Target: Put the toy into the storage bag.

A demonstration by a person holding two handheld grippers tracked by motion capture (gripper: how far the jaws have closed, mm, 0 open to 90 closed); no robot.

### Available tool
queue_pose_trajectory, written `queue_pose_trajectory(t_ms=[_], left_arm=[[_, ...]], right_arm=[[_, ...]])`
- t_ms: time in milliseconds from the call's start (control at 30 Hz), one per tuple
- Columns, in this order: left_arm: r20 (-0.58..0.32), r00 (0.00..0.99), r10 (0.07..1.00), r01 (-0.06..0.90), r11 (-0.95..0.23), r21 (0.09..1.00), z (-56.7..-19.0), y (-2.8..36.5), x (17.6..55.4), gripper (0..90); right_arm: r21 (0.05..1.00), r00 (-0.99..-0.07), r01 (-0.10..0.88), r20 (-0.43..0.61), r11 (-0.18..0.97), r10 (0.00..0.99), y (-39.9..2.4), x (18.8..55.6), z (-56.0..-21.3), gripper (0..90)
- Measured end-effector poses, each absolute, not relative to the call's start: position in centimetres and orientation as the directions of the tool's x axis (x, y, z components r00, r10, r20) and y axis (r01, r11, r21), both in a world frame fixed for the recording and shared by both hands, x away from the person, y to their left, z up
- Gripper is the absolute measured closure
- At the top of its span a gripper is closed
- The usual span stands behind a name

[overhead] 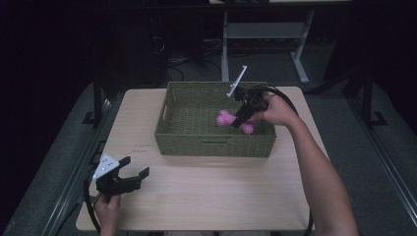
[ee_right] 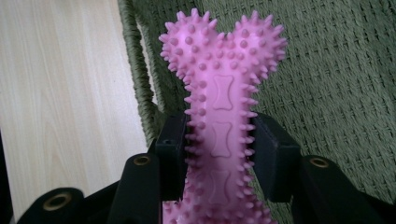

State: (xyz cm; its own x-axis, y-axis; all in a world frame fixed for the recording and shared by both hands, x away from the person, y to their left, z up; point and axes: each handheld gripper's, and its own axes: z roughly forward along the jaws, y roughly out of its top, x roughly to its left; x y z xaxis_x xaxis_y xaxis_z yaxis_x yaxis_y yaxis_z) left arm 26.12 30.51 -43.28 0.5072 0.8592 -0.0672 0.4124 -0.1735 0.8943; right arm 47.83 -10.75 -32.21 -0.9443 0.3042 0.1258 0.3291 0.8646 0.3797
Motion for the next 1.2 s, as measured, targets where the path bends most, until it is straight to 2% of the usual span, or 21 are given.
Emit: queue_pose_trajectory(t_ms=[1200], left_arm=[[-0.067, 0.508, 0.859, 0.418, -0.177, 0.891, -43.3, 30.5, 26.3, 13.7]], right_arm=[[0.362, -0.934, 0.357, 0.169, 0.861, 0.316, -9.7, 49.6, -34.8, 57.4]])
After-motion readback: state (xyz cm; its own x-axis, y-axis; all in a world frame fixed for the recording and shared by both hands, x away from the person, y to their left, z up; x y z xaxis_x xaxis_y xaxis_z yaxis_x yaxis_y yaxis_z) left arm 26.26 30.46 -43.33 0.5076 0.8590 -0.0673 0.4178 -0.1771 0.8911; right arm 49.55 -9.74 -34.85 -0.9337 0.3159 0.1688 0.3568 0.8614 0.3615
